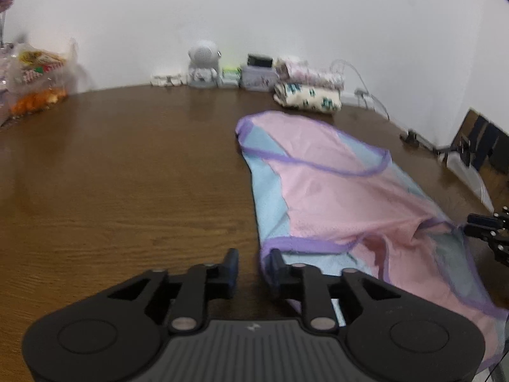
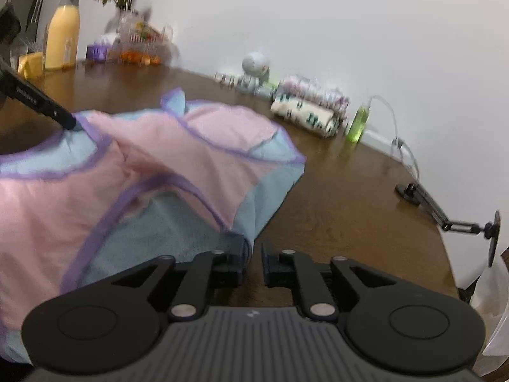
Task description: Fold clothes
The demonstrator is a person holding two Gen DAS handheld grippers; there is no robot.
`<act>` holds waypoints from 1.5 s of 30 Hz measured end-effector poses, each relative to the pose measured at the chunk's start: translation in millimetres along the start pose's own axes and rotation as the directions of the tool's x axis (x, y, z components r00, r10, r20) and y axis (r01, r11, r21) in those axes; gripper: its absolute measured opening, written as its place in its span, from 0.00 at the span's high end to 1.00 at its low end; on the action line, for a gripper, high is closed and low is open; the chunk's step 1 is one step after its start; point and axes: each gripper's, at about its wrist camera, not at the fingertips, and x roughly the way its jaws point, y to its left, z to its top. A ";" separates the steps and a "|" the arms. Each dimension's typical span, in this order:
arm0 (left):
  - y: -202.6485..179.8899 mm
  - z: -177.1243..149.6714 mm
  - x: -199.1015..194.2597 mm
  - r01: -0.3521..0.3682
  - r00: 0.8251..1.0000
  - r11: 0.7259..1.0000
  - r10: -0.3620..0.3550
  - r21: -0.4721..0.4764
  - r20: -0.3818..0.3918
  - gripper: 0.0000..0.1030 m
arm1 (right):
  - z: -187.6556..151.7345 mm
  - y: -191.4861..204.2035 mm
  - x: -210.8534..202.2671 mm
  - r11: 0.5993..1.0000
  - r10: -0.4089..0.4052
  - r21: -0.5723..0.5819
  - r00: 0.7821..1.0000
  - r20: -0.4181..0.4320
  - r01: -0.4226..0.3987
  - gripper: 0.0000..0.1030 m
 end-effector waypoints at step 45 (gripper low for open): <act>4.9 -6.2 40.7 0.526 0.830 0.736 -0.553 -0.426 0.068 0.99 | 43.2 33.6 71.2 0.833 0.477 0.350 0.876 -0.063 -0.429 0.77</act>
